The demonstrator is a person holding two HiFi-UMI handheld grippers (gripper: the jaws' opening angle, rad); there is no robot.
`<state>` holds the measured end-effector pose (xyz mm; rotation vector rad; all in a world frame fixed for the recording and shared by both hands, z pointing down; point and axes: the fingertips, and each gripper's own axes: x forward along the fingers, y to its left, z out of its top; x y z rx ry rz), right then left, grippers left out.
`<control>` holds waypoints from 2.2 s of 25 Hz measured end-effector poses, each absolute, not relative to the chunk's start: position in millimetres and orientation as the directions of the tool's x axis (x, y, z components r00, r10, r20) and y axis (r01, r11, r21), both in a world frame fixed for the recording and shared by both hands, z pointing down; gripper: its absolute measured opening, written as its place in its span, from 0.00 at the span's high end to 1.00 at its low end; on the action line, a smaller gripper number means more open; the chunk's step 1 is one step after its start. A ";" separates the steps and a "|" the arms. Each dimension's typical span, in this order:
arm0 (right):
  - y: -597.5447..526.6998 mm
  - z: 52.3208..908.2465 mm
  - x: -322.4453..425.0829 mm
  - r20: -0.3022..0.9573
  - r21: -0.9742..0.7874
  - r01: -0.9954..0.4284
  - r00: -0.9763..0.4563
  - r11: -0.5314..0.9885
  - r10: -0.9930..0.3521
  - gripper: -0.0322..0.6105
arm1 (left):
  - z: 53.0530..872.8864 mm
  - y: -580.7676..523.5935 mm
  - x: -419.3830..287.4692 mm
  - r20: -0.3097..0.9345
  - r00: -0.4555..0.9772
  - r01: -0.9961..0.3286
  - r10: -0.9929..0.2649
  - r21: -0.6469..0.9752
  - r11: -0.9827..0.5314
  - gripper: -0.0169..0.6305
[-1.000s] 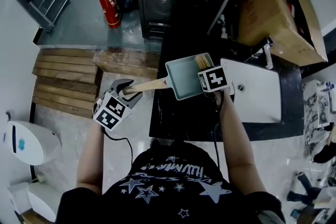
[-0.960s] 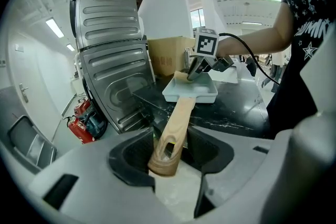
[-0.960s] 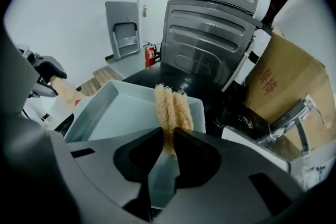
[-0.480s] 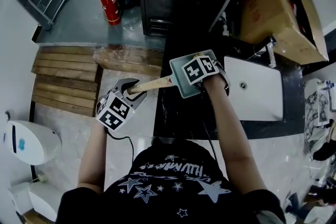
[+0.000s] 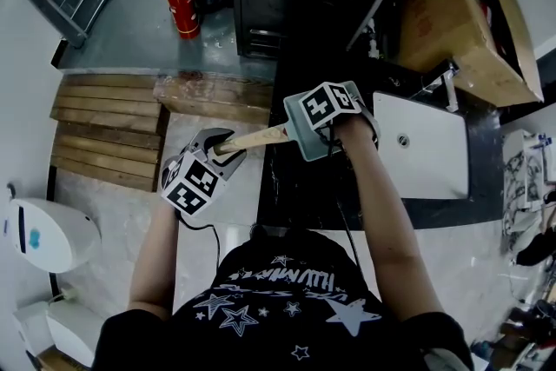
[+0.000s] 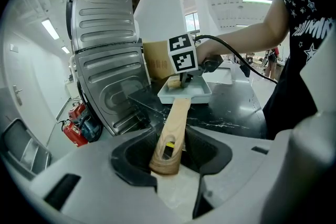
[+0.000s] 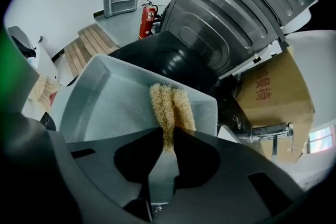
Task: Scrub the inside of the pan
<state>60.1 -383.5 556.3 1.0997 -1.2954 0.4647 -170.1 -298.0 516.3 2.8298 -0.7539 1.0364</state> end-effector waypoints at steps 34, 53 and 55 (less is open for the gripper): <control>-355.3 520.8 -7.7 0.935 -0.114 -0.865 -0.259 0.489 -0.241 0.85 | 516.0 -297.9 -167.6 0.608 0.657 -0.462 -0.446 -0.142 -0.875 0.69; -354.4 551.3 82.8 0.987 0.076 -0.927 0.018 0.368 -0.158 0.85 | 515.6 -296.5 -166.4 0.611 0.651 -0.468 -0.450 -0.143 -0.872 0.69; -352.9 551.5 76.8 0.989 0.059 -0.920 -0.001 0.389 -0.150 0.85 | 515.8 -296.3 -166.9 0.614 0.647 -0.471 -0.452 -0.145 -0.870 0.69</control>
